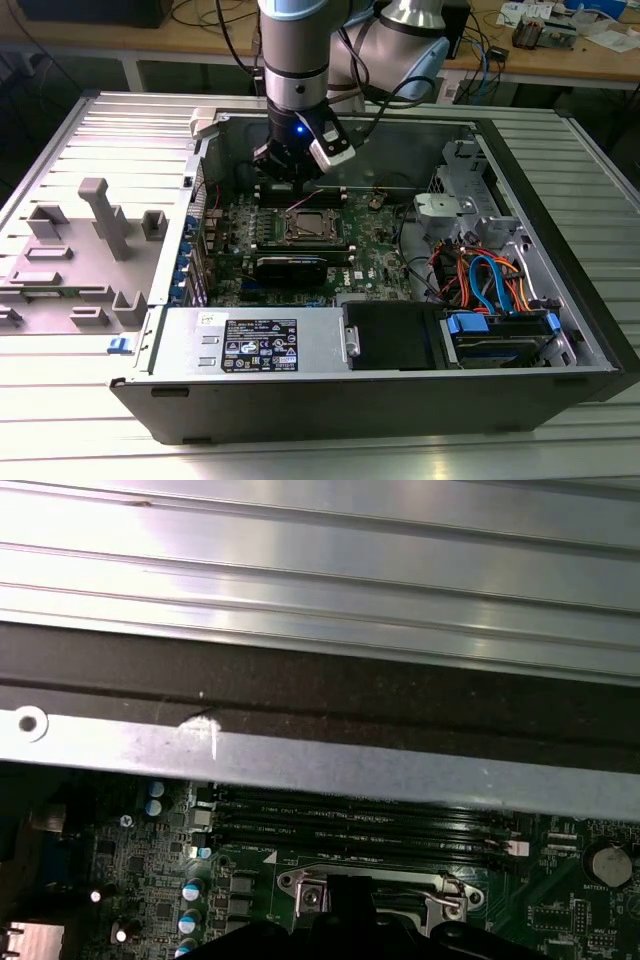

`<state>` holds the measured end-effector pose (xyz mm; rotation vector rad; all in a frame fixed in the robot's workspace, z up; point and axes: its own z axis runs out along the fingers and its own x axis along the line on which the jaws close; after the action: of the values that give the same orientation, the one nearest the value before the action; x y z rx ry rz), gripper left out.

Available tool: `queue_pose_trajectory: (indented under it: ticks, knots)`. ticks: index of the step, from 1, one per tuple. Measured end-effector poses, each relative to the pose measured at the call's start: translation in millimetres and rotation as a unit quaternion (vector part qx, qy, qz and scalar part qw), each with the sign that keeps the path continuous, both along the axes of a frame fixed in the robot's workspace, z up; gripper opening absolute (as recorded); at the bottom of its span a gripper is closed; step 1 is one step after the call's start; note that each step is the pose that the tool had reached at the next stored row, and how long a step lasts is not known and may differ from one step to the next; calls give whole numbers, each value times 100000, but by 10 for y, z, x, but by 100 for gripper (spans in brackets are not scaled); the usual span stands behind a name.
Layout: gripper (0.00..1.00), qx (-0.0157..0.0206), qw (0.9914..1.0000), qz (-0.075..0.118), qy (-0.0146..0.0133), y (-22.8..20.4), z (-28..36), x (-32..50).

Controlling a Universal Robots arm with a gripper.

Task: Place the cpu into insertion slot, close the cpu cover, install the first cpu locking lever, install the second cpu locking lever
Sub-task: 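Install the first cpu locking lever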

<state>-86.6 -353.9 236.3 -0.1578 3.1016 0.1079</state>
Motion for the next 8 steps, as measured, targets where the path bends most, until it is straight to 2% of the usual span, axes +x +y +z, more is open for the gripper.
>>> queue_pose_trajectory:
  ticks: [8]
  knots:
    - [11, 5, 100000, 10, -2, 0, -3, 1]
